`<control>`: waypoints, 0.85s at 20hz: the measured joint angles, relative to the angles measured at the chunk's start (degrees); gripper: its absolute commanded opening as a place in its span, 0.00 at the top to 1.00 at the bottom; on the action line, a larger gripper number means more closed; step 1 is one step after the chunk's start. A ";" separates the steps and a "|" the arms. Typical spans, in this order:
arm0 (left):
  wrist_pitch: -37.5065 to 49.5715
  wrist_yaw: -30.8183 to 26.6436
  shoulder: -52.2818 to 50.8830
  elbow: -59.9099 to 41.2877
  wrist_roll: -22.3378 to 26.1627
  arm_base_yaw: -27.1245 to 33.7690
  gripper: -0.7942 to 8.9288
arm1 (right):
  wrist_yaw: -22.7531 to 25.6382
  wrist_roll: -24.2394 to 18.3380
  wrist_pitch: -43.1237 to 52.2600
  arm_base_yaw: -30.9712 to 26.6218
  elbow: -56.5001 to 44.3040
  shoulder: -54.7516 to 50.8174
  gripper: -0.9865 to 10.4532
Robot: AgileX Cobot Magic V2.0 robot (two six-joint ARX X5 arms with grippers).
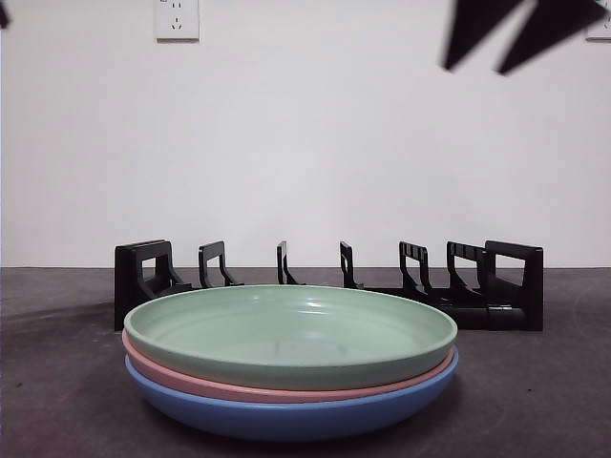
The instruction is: Place the plate
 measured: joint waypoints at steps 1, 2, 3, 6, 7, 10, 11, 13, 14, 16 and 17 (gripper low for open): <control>1.81 1.40 0.98 0.00 -0.79 0.00 0.60 | -2.56 -0.17 0.07 -4.22 0.00 0.00 0.55; 3.61 2.51 2.10 0.00 -1.81 0.00 0.60 | -4.59 -0.24 0.20 -7.74 0.00 0.00 0.55; 5.07 2.84 3.17 0.00 -2.58 -0.02 0.60 | -5.11 -0.11 0.15 -10.25 0.00 0.00 0.55; 5.90 3.15 5.66 0.00 -3.78 0.00 0.76 | -5.51 0.46 -2.34 -14.40 -0.02 0.00 0.85; 5.73 3.74 6.01 0.00 -3.76 0.00 0.88 | -5.51 0.50 -2.60 -15.02 -0.02 0.00 0.87; 5.79 4.46 6.05 0.00 -4.04 0.00 0.91 | -5.90 0.63 -4.37 -15.19 -0.02 -0.02 0.89; 4.42 4.46 5.86 0.00 -4.26 0.00 0.91 | -5.90 0.81 -6.32 -15.19 -0.02 -0.11 0.89; 2.01 4.48 5.64 0.00 -4.46 0.00 0.91 | -5.92 0.85 -7.26 -15.19 -0.02 -0.11 0.89; 2.10 4.50 5.64 0.00 -4.46 0.00 0.91 | -5.92 0.85 -7.21 -15.19 -0.02 -0.11 0.89; 2.27 4.52 5.64 0.00 -4.46 0.00 0.91 | -5.84 0.87 -7.21 -15.19 -0.02 -0.11 0.89; 2.27 4.52 5.64 0.00 -4.46 0.00 0.91 | -5.81 0.87 -7.21 -15.19 -0.02 -0.11 0.89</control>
